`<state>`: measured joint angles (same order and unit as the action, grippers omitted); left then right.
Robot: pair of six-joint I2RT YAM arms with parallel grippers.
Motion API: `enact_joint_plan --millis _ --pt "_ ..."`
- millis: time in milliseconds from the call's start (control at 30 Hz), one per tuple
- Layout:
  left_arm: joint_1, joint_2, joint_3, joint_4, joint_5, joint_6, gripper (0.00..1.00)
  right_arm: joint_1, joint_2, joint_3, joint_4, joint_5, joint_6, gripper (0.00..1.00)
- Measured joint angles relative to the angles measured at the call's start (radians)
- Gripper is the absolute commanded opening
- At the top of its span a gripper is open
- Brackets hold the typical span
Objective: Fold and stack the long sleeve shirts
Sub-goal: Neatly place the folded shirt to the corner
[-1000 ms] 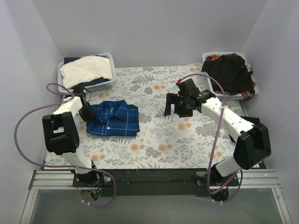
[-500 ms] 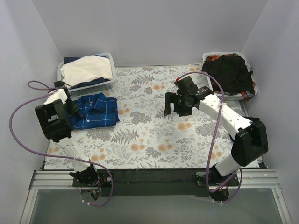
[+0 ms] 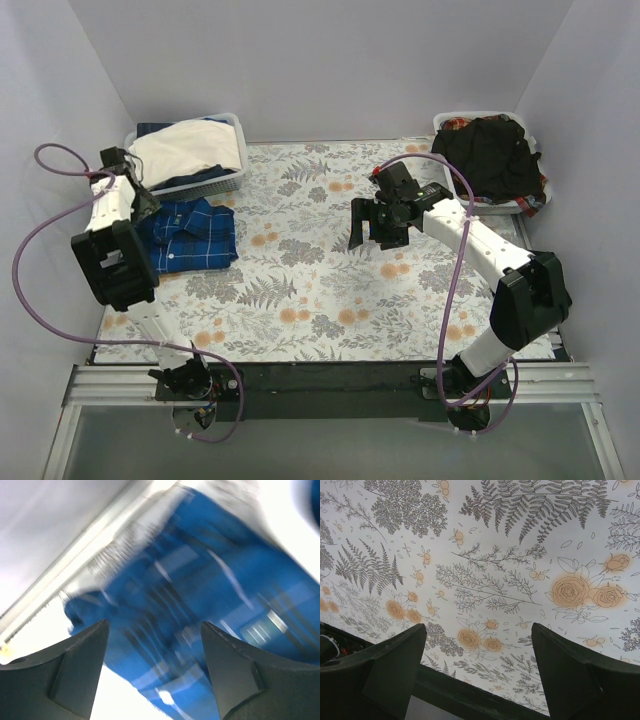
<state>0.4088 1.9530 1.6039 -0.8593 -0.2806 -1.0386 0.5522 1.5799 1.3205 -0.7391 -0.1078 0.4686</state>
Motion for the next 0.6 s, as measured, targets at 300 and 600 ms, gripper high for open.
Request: enact_joint_plan --millis 300,600 --pt "-0.36 -0.339 -0.177 0.064 0.117 -0.078 0.75 0.0 -0.001 -0.005 0.003 0.003 0.007 0.93" --pt "-0.428 -0.385 -0.469 0.212 0.304 -0.153 0.74 0.0 -0.049 -0.089 0.014 0.016 0.032 0.93"
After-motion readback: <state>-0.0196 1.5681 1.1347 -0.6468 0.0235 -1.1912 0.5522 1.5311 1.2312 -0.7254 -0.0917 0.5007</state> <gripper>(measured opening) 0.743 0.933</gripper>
